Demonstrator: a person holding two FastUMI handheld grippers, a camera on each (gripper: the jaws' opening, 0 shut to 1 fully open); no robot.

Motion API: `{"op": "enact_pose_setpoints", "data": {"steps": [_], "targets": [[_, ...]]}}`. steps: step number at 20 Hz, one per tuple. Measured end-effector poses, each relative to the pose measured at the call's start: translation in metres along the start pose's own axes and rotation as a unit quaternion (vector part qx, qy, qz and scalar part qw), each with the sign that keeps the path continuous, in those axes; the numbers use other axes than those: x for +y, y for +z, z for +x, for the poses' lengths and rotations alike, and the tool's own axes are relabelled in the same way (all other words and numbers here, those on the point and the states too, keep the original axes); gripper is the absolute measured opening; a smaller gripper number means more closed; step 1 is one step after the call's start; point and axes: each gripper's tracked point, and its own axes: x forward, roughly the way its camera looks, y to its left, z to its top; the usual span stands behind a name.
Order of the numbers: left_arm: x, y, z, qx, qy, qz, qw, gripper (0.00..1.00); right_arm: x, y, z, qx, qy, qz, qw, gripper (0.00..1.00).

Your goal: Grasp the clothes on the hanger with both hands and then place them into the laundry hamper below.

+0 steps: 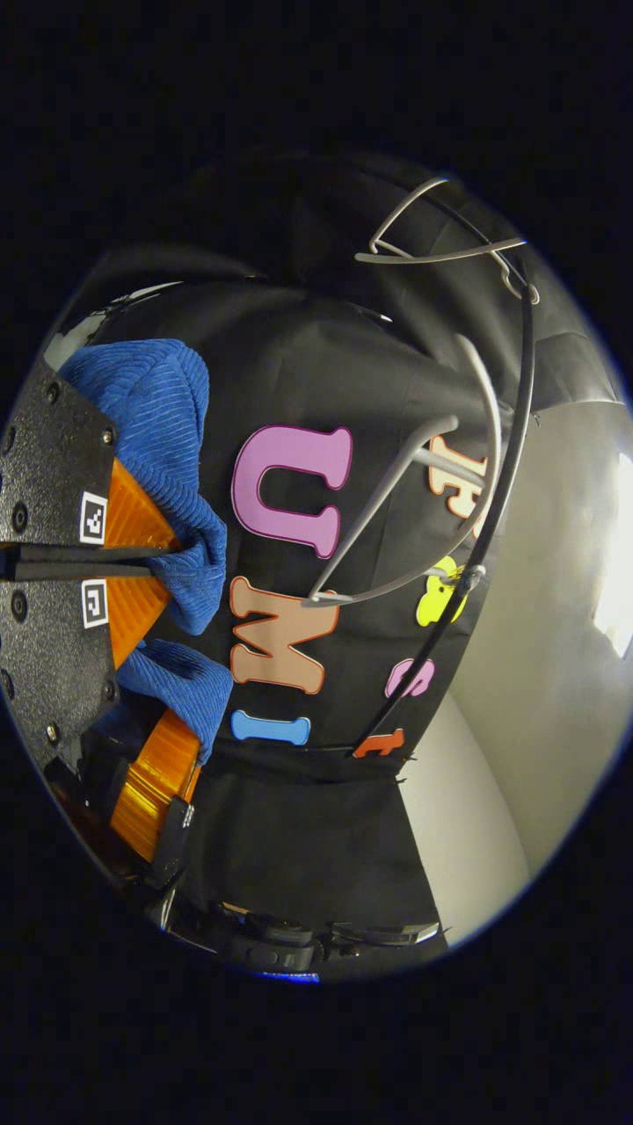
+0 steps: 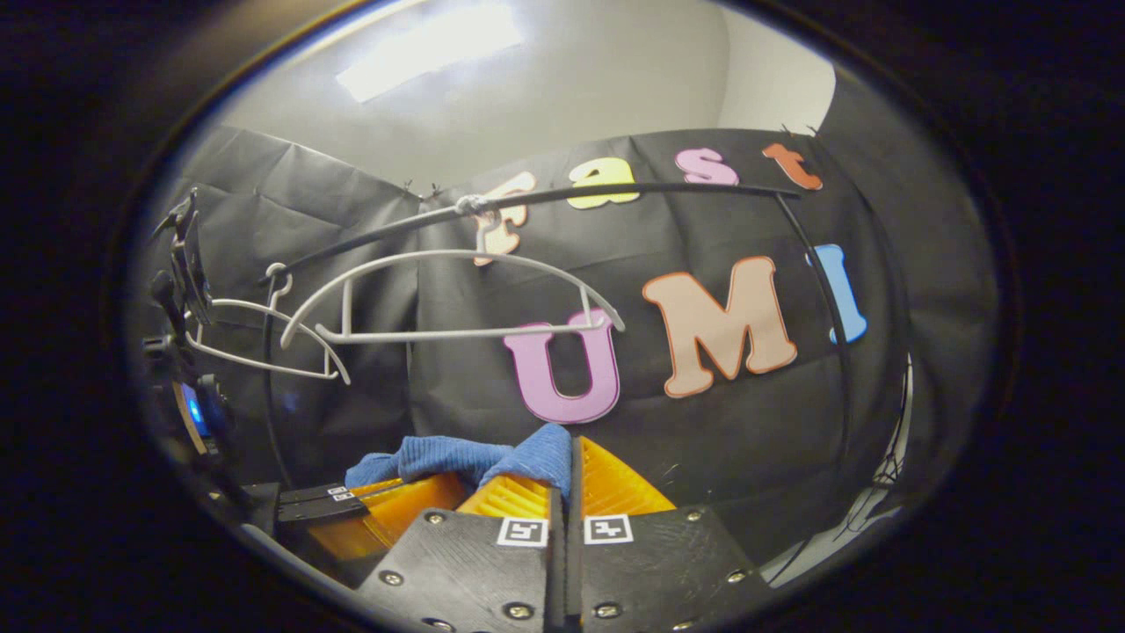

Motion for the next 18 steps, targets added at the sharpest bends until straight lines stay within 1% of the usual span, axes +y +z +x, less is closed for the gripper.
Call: {"op": "enact_pose_setpoints", "data": {"steps": [2,3,4,6,8,10,12,15,18], "targets": [[-0.002,-0.024,0.0,0.012,-0.002,0.0,1.0,0.0,-0.013,-0.021,-0.002,0.009,-0.011,0.0,1.0,0.01],[-0.003,-0.033,-0.002,0.015,-0.004,-0.002,1.0,0.0,-0.017,-0.034,-0.005,0.015,-0.011,0.0,1.0,0.03],[-0.005,-0.041,-0.002,0.013,-0.005,-0.005,1.0,0.0,-0.019,-0.046,-0.006,0.018,-0.007,0.003,1.0,0.01],[-0.008,-0.059,0.0,0.021,-0.013,-0.004,1.0,0.0,-0.026,-0.074,-0.009,0.033,-0.003,0.009,0.999,0.01],[-0.007,-0.085,0.007,0.043,-0.017,0.007,0.999,0.0,-0.039,-0.103,-0.004,0.054,-0.011,0.019,0.998,0.01],[-0.005,-0.109,0.012,0.054,-0.022,0.011,0.998,0.0,-0.044,-0.131,0.004,0.072,-0.005,0.023,0.997,0.01],[0.003,-0.131,0.019,0.065,-0.014,0.016,0.998,0.0,-0.052,-0.158,0.01,0.093,-0.013,0.021,0.995,0.01],[0.014,-0.171,0.021,0.11,-0.003,0.03,0.994,0.0,-0.062,-0.197,0.015,0.13,-0.025,0.012,0.991,0.01],[0.027,-0.199,0.024,0.132,0.008,0.034,0.991,0.02,-0.076,-0.241,0.021,0.169,-0.039,0.027,0.984,0.01]]}}
